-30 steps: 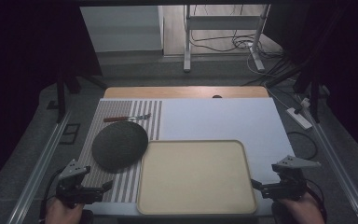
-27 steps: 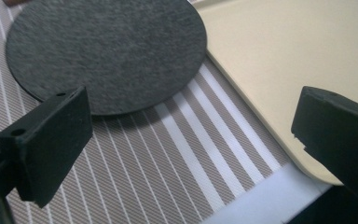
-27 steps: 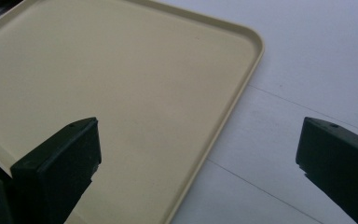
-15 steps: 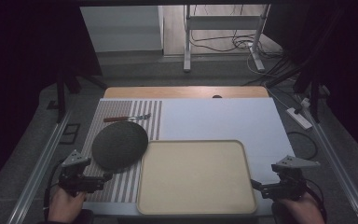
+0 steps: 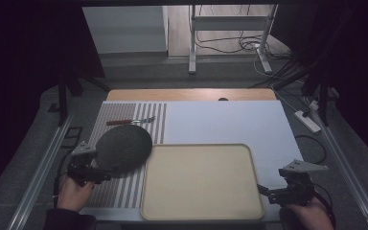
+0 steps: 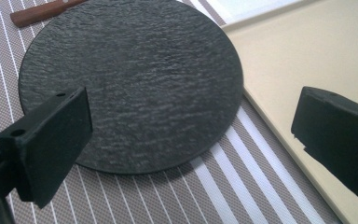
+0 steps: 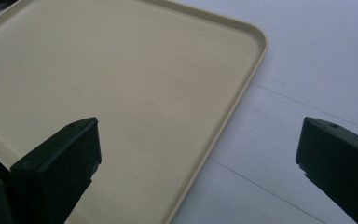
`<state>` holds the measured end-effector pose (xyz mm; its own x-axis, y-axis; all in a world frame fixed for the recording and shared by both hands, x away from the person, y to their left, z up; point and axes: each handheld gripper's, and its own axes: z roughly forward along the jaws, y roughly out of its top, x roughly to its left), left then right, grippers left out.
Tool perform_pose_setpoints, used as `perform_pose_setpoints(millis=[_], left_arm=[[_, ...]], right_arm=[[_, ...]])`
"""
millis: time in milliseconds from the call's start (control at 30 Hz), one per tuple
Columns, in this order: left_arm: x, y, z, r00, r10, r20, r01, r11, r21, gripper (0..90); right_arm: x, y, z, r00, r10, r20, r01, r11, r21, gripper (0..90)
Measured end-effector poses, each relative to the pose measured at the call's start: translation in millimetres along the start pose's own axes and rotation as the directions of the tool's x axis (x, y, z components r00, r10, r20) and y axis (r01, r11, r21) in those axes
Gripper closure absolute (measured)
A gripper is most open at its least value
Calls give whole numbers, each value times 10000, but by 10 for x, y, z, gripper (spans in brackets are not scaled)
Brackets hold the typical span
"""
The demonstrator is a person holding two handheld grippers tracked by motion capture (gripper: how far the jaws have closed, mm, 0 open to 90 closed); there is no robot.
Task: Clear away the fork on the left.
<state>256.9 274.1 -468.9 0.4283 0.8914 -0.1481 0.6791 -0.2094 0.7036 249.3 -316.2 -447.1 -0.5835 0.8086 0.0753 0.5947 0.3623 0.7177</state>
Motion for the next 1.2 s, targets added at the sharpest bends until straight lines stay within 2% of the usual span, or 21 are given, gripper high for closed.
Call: perform_pose_setpoints(millis=[267, 367, 467, 833, 1033, 1200], left_arm=[[165, 162, 158, 9996, -135, -264, 144, 9993, 342, 0], [235, 222, 217, 9993, -62, -360, 77, 9991, 422, 0], [326, 303, 291, 9994, -135, -306, 151, 9985, 535, 0], [508, 501, 449, 9992, -375, 112, 366, 9969, 694, 3], [581, 635, 580, 9995, -214, -238, 234, 9958, 887, 11], [653, 718, 652, 9987, -314, -391, 349, 9951, 928, 12]], right_arm=[[-1, 2, 4, 10000, 37, -40, -36, 10000, 52, 4], [-1, 3, 7, 10000, 26, -45, -26, 10000, 70, 4], [-2, 3, 6, 10000, 50, -43, -50, 10000, 71, 4], [-7, 3, 9, 10000, 68, -52, -67, 9999, 97, 4], [-11, 4, 11, 9999, 91, -69, -90, 9999, 116, 4], [-12, 4, 12, 9999, 100, -78, -99, 9999, 121, 4]])
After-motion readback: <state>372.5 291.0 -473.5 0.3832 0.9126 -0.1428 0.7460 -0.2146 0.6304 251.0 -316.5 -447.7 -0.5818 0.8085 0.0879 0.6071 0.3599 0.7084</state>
